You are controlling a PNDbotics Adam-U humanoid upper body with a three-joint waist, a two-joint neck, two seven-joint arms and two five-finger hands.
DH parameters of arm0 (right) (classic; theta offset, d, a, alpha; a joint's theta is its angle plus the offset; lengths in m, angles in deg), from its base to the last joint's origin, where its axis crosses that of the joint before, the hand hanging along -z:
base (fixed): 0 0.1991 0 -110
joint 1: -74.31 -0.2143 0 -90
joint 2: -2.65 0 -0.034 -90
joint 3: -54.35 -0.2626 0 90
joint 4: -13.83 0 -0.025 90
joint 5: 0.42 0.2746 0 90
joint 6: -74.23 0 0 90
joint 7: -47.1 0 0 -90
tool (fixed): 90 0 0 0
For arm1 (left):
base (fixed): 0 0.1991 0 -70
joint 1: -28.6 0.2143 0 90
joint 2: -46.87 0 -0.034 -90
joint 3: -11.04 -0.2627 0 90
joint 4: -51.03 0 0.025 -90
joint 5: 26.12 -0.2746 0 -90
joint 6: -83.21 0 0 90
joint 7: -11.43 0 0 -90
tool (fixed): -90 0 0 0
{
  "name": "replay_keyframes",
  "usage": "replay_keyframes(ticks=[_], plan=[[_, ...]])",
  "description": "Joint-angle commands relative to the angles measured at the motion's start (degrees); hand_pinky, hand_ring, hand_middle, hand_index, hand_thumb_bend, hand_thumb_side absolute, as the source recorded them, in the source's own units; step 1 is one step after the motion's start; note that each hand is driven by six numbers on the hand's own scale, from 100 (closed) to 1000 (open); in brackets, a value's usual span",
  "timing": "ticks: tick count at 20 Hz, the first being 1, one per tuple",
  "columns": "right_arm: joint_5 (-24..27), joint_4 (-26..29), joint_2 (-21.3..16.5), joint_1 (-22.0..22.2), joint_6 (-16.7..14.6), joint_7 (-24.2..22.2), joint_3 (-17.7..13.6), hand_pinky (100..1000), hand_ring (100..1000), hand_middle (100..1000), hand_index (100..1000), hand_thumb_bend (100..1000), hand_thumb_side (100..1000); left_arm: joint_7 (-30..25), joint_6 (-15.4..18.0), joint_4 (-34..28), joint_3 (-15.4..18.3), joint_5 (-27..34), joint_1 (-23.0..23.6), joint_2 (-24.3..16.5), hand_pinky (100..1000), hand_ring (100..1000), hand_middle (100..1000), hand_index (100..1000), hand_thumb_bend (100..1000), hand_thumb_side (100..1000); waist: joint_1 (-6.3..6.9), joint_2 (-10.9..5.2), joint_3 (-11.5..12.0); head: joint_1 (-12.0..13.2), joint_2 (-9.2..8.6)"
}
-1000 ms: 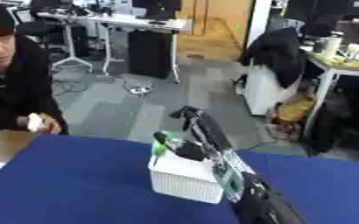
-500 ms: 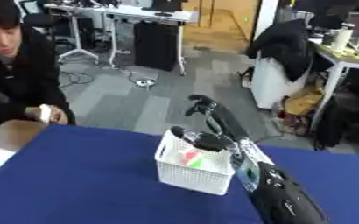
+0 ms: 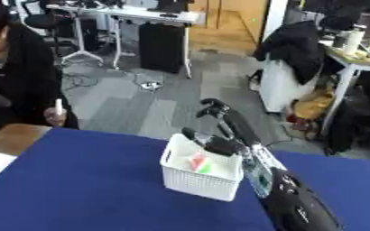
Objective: Pick up objects on the table and place them in the box.
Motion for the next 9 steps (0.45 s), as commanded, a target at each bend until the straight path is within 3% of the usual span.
replay_keyframes(ticks=[1,3,4,5,6,9], plan=[[11.99,10.83,-3.25,3.19,-0.24,-0.39,2.16,634,720,798,912,531,1000,0.2,0.17,-1.01,0.51,0.19,-0.4,-1.79,636,643,783,705,189,985,0.22,-1.22,-0.52,-1.06,-6.78],[22.87,20.86,-4.46,8.18,1.42,-1.76,3.85,618,714,786,982,434,1000,0.27,0.53,-0.87,0.67,0.02,-0.15,-2.35,635,643,783,704,188,984,0.37,-1.39,-1.12,-0.46,-10.81],[28.19,26.62,-5.22,10.91,2.48,-2.35,4.3,616,712,785,990,474,1000,0.31,0.74,-0.74,0.77,-0.04,0.03,-2.68,630,641,782,704,187,983,0.52,-1.5,-1.57,0.16,-12.74],[32.84,32.18,-5.99,13.54,3.63,-2.78,4.38,610,708,782,996,385,1000,0.33,0.97,-0.56,0.88,-0.09,0.25,-3.05,624,639,782,704,186,983,0.69,-1.65,-2.15,0.88,-14.22],[36.6,37.24,-6.66,15.78,4.89,-3.28,4.22,609,710,788,994,372,1000,0.31,1.26,-0.37,0.95,-0.12,0.53,-3.44,611,628,775,697,182,981,0.88,-1.82,-2.8,1.66,-15.33],[42.61,51.05,-7.14,20.43,7.87,-6.2,2.93,647,734,800,915,409,1000,-1.74,3.15,-0.22,0.27,-0.27,1.84,-5.07,537,526,620,584,141,919,1.77,-2.43,-5.36,4.66,-17.48]])
